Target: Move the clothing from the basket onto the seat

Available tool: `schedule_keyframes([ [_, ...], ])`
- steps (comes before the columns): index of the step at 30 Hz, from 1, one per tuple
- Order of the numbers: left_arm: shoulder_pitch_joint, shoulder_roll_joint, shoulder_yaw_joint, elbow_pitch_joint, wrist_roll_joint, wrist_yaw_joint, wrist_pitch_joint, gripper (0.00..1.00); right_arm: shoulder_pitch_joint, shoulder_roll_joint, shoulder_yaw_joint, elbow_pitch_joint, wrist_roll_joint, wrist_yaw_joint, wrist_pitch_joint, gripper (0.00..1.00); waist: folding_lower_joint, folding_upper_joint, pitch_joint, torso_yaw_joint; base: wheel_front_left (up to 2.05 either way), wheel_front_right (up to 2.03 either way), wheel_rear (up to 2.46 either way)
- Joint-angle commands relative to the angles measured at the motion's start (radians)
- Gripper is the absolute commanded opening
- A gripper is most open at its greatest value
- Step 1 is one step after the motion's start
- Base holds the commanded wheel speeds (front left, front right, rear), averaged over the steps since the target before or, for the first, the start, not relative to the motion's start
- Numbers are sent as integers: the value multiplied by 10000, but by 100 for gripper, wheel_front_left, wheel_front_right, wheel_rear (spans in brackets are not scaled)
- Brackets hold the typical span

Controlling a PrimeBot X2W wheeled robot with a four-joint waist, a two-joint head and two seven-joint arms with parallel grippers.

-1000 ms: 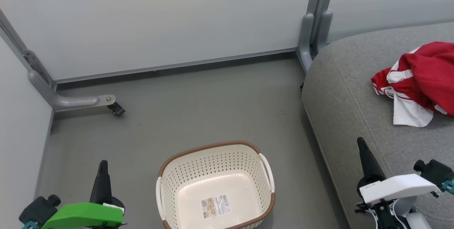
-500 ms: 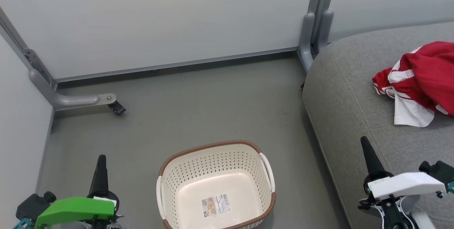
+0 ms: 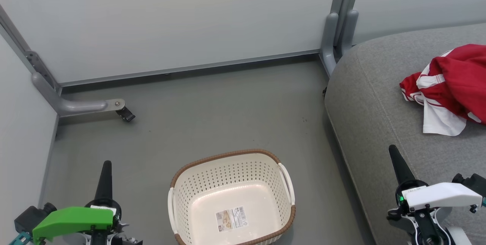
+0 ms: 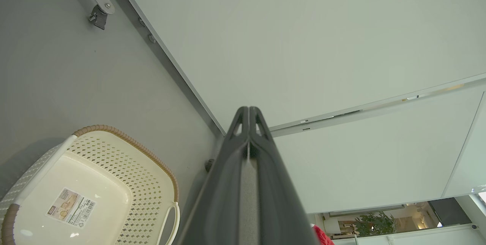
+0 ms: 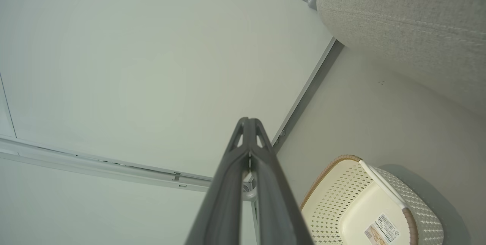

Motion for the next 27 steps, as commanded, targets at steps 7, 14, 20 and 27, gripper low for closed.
schedule_keyframes([
  [7, -352, 84, 121, 40, -775, -117, 195, 0, -229, -48, -150, 33, 754, -4, 206, 0, 0, 0, 15, 16, 0, 0, 0],
  [14, -456, 80, 200, 96, -1328, -180, 348, 0, -264, -41, -243, 86, 1314, -5, 366, 0, 0, 0, 30, 31, 0, 0, 0],
  [20, -530, 77, 266, 152, -1774, -208, 478, 0, -272, -34, -324, 126, 1765, -5, 497, 0, 0, 0, 42, 44, 0, 0, 0],
  [27, -633, 73, 332, 213, -2260, -266, 622, 0, -311, -23, -412, 176, 2259, -6, 631, 0, 0, 0, 56, 58, 0, 0, 0],
])
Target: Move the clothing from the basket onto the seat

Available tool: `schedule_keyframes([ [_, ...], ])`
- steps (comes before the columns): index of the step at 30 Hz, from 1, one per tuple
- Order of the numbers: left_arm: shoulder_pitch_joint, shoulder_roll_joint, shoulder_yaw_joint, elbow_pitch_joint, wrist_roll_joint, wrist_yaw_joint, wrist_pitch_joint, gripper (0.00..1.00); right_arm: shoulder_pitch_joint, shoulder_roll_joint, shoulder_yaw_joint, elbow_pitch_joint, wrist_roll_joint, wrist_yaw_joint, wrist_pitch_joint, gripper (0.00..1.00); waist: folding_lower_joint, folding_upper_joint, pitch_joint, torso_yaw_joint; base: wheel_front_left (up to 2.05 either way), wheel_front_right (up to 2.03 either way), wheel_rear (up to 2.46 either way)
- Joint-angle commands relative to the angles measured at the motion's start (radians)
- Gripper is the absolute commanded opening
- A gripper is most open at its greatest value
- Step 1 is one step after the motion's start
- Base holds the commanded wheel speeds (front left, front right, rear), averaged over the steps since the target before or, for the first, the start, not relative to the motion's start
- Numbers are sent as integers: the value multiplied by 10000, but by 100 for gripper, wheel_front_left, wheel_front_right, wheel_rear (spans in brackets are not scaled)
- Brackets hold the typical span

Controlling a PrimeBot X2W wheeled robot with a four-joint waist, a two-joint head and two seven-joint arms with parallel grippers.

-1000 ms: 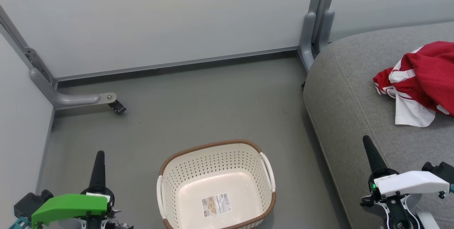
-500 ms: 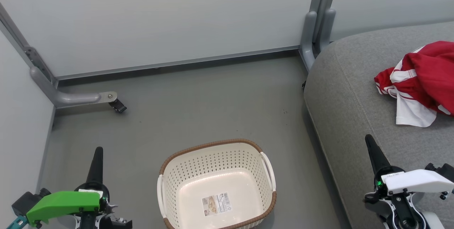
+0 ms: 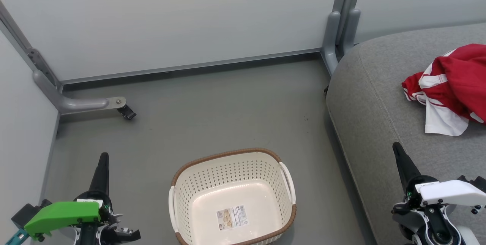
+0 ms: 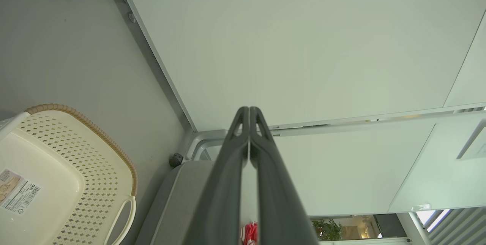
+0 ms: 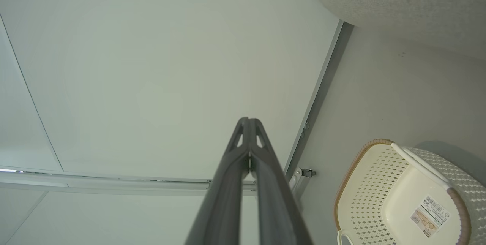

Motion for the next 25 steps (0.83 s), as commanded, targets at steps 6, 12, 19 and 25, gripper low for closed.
schedule_keyframes([
  [6, -309, 66, 101, 52, -559, -106, 162, 0, -160, -16, -123, 50, 554, -2, 157, 0, 0, 0, 13, 14, 0, 0, 0],
  [12, -357, 62, 156, 99, -945, -151, 281, 0, -180, -7, -191, 87, 939, -3, 272, 0, 0, 0, 25, 27, 0, 0, 0],
  [19, -420, 54, 220, 139, -1336, -183, 390, 0, -193, 6, -270, 131, 1334, -3, 390, 0, 0, 0, 39, 41, 0, 0, 0],
  [25, -414, 40, 230, 136, -1296, -180, 388, 0, -192, 23, -284, 128, 1277, -3, 409, 0, 0, 0, 39, 41, 0, 0, 0],
])
